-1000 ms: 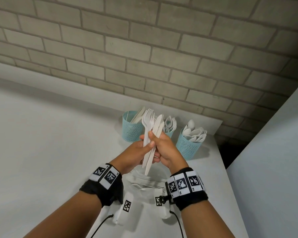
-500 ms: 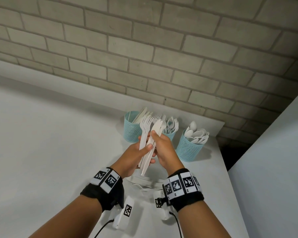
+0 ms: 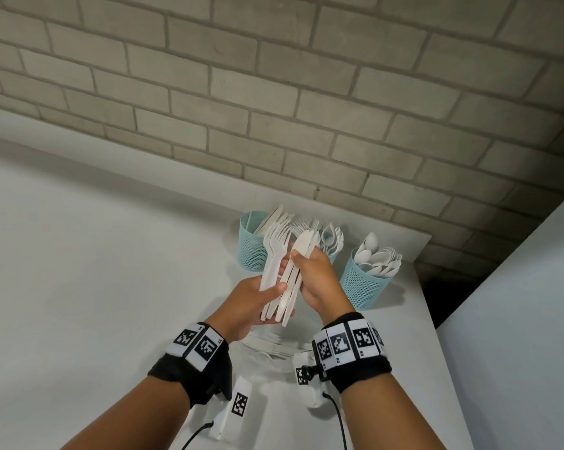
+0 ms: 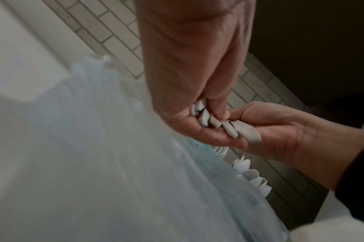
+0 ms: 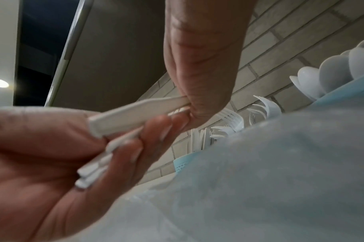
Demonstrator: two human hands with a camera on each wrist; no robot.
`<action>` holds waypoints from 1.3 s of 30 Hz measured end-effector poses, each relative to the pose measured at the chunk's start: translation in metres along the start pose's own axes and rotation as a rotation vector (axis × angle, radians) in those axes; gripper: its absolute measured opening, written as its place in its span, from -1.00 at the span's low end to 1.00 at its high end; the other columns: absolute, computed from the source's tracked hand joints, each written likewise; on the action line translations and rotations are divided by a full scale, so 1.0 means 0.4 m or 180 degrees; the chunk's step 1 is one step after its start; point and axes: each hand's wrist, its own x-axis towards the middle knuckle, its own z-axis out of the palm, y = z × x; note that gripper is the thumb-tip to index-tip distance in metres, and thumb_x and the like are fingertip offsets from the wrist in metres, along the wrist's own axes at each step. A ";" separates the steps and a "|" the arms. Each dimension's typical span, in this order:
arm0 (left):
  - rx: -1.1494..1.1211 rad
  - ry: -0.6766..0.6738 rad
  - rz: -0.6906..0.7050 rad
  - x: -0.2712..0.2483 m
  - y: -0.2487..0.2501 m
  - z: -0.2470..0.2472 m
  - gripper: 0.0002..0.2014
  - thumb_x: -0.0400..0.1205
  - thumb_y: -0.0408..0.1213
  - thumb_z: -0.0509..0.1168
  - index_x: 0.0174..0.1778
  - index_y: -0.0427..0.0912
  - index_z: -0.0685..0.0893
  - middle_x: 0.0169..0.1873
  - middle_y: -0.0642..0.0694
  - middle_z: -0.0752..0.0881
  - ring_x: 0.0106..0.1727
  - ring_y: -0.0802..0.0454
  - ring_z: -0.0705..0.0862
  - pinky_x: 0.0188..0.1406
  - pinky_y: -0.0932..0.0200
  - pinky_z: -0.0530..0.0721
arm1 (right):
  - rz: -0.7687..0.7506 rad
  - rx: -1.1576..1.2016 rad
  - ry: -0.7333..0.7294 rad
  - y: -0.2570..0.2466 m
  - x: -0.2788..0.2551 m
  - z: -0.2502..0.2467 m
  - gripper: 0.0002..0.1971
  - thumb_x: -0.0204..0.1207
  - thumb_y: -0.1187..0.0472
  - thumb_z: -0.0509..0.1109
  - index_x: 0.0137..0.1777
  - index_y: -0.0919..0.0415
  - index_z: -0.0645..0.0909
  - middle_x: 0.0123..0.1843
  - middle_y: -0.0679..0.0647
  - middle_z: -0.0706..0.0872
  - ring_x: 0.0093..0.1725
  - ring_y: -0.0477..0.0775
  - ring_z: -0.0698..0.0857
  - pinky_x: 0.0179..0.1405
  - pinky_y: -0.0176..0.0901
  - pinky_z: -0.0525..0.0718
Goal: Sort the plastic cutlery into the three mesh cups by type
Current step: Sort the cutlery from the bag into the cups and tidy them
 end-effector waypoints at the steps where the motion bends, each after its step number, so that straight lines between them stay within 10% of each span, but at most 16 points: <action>1: -0.0021 0.0041 -0.0014 0.001 -0.002 -0.001 -0.90 0.65 -0.23 0.28 0.04 -0.06 0.67 -0.14 -0.11 0.80 -0.25 0.01 0.82 -0.40 0.25 0.71 | 0.0039 0.0125 -0.0062 -0.006 0.001 0.001 -0.74 0.68 0.44 0.10 0.22 0.28 0.56 -0.16 0.15 0.73 -0.32 0.00 0.75 -0.40 -0.20 0.75; 11: -0.0320 0.0575 -0.0009 0.024 -0.004 -0.042 -0.77 0.68 -0.09 0.22 0.07 -0.13 0.69 -0.13 -0.13 0.82 -0.24 0.05 0.81 -0.31 0.27 0.74 | 0.0518 0.0240 0.0256 -0.040 0.062 0.029 -0.75 0.74 0.33 0.02 0.36 0.34 0.32 -0.17 0.25 0.68 -0.17 0.19 0.72 -0.09 0.07 0.68; 17: -0.0260 0.0949 0.0031 0.044 0.009 -0.075 -0.77 0.71 -0.09 0.15 -0.01 -0.12 0.65 -0.26 -0.03 0.69 -0.35 0.14 0.58 -0.43 0.38 0.49 | -0.0070 0.0574 0.0322 -0.110 0.150 0.058 -0.86 0.71 0.42 0.05 0.07 0.20 0.37 -0.35 0.11 0.46 -0.40 -0.01 0.47 -0.32 -0.19 0.56; 23: -0.0378 0.0890 0.0139 0.058 0.030 -0.104 -0.69 0.70 0.02 0.09 0.06 -0.11 0.61 -0.45 0.04 0.39 -0.57 0.23 0.26 -0.61 0.39 0.19 | -0.1007 0.1264 0.0526 -0.176 0.231 0.126 -0.79 0.68 0.43 0.11 -0.08 0.13 0.45 -0.30 0.06 0.59 -0.34 -0.05 0.63 -0.13 -0.24 0.67; 39: -0.0594 0.0752 0.0144 0.070 0.013 -0.145 -0.69 0.75 -0.01 -0.02 0.13 -0.03 0.58 -0.40 0.01 0.45 -0.50 0.19 0.29 -0.60 0.40 0.26 | -0.0969 -0.0379 0.0457 -0.066 0.338 0.170 -0.73 0.55 0.58 0.04 0.03 0.21 0.37 -0.24 0.06 0.64 -0.23 -0.02 0.65 -0.03 -0.26 0.60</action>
